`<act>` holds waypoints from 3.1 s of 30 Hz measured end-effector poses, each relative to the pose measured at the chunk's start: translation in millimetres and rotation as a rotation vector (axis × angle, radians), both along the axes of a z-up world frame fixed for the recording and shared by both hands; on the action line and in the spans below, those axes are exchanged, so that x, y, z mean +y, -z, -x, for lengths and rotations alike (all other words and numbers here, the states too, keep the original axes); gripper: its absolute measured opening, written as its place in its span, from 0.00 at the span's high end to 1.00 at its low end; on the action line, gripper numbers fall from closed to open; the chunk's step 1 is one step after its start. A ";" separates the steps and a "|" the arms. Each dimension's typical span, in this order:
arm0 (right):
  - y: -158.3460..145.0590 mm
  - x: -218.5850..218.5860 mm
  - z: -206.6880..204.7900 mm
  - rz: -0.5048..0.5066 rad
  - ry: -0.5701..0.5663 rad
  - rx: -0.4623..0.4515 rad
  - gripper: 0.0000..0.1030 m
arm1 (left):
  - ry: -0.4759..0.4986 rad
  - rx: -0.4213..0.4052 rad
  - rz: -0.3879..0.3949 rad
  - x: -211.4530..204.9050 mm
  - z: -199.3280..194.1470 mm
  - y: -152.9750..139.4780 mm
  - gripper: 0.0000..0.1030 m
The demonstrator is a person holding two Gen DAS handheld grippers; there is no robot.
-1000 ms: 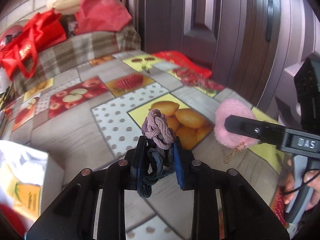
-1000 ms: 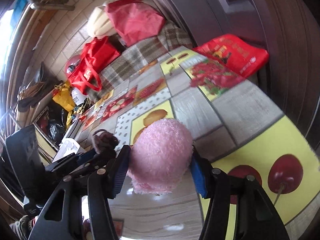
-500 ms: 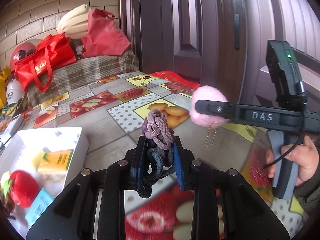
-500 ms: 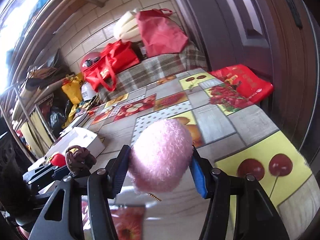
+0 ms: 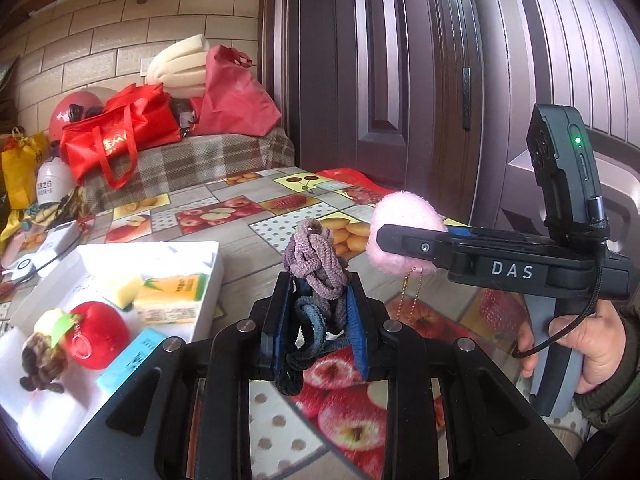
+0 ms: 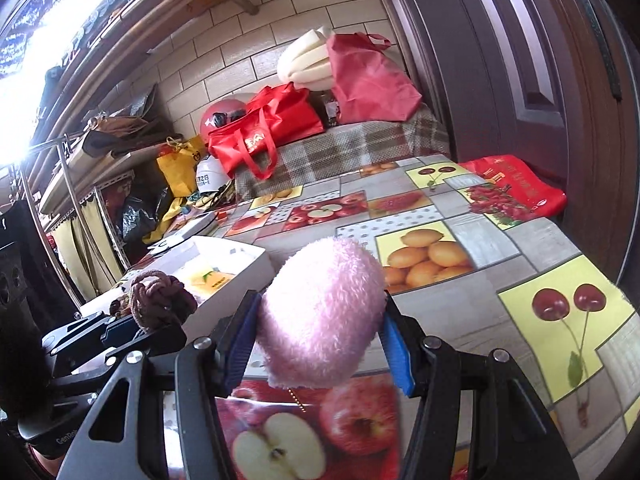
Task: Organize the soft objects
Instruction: 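Grasp the pink fluffy ball with the right tool while the left tool grasps the blue-pink rope toy, then carry the pink ball and rope toy into the white tray and open both tools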
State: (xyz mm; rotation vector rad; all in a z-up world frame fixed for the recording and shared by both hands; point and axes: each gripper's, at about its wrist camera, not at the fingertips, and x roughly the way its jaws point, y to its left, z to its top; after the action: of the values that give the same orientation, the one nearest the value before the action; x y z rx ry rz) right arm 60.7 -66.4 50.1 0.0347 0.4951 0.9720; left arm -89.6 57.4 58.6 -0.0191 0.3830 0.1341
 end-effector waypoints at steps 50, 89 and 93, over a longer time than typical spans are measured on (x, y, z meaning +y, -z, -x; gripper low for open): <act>3.0 90.5 95.6 0.140 -0.204 -0.208 0.44 | -0.266 -0.073 0.087 107.1 101.3 2.0 0.75; 7.1 156.4 107.8 0.186 -0.303 -0.232 0.44 | -0.375 -0.074 0.142 148.8 105.4 4.4 0.75; 7.2 164.2 102.4 0.182 -0.297 -0.221 0.44 | -0.382 -0.073 0.146 153.5 104.7 4.6 0.75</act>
State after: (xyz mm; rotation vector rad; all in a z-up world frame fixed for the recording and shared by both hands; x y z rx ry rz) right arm -41.7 97.8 42.9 -0.3146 0.3885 1.2004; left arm -194.3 210.9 54.0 -0.2417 0.3124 0.4810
